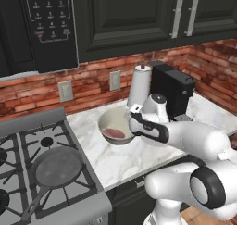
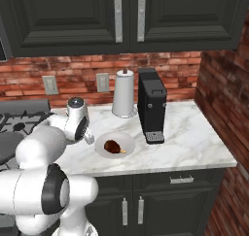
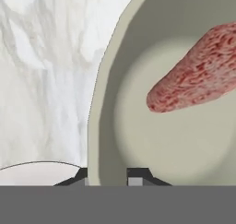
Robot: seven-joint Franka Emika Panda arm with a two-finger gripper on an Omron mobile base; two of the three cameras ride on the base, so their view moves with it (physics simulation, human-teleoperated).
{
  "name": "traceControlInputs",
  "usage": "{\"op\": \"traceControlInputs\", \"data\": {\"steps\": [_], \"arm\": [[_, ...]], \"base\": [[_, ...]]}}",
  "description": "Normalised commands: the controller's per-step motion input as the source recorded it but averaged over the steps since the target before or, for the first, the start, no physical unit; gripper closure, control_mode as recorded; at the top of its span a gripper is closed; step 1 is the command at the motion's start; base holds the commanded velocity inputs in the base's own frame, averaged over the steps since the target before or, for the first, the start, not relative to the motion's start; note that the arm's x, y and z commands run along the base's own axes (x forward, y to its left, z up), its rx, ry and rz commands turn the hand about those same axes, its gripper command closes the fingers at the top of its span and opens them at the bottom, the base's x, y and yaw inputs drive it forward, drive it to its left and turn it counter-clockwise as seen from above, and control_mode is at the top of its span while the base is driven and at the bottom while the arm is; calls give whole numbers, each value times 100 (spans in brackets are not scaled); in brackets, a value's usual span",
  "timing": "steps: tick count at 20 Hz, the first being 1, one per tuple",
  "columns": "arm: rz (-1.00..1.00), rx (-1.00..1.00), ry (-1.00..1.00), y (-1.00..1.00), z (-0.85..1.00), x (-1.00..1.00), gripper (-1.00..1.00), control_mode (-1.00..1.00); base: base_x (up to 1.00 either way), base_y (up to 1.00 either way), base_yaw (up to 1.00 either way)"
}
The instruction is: Place one of the steaks on the plate and the other in the bowl. Then place the bowl in the fridge.
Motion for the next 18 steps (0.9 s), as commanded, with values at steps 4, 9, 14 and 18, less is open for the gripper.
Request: {"op": "traceControlInputs", "data": {"steps": [4, 9, 14, 18], "arm": [[-35, 13, 3, -32, 65, -50, 100, -100], [-34, 9, 3, -27, 71, -58, 100, -100], [-26, 5, 2, -29, 75, -79, 100, -100], [-6, 4, 0, -16, 58, -94, 100, -100]], "base": [[0, 0, 0], [0, 0, 0], [0, 0, 0], [0, 0, 0]]}}
